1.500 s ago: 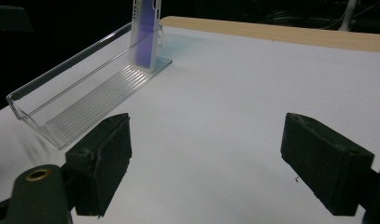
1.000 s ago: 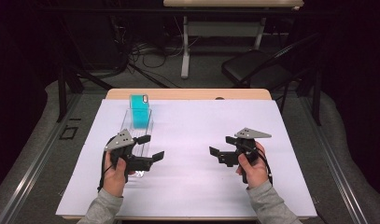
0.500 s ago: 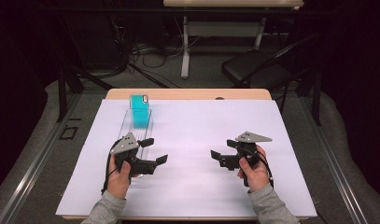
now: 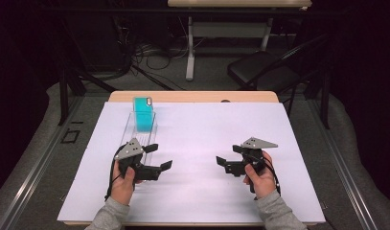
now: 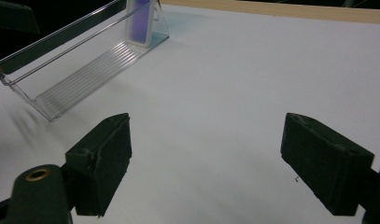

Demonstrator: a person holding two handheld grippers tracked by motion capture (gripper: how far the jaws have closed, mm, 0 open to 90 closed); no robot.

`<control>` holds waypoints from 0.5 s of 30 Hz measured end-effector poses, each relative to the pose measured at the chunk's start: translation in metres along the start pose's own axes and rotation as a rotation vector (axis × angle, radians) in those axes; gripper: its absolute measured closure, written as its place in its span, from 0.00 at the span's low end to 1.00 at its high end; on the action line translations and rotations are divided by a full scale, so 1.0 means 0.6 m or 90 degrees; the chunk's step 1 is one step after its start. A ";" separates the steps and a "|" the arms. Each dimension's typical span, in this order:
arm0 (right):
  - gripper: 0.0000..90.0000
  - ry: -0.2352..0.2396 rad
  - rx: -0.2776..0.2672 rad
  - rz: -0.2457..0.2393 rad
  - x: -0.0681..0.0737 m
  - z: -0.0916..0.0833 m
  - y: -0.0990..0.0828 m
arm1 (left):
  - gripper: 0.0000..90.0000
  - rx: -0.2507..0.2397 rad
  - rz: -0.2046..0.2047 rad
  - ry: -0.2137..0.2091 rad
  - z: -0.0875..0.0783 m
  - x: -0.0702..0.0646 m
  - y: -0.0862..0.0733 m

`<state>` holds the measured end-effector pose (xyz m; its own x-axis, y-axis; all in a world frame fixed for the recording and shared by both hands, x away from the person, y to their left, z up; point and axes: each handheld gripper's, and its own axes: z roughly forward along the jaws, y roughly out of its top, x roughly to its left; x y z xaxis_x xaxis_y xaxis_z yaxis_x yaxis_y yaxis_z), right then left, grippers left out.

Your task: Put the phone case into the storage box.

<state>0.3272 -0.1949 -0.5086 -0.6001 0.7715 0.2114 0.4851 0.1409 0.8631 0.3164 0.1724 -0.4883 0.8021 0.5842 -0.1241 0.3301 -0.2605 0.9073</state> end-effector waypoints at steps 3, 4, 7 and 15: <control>0.18 -0.001 0.003 0.000 -0.001 0.002 -0.002 | 0.18 0.003 0.003 0.000 0.001 0.000 -0.001; 0.18 -0.002 0.005 -0.002 -0.001 0.002 -0.003 | 0.18 0.005 0.002 0.001 0.002 0.001 -0.002; 0.18 -0.003 0.005 -0.003 -0.003 0.004 -0.004 | 0.18 0.005 0.001 0.001 0.002 0.002 -0.003; 0.18 -0.002 0.008 0.000 -0.003 0.005 -0.005 | 0.18 0.005 -0.002 0.004 0.001 0.004 -0.003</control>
<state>0.3286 -0.1950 -0.5129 -0.5979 0.7738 0.2093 0.4930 0.1491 0.8572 0.3182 0.1738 -0.4908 0.7975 0.5902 -0.1250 0.3375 -0.2646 0.9034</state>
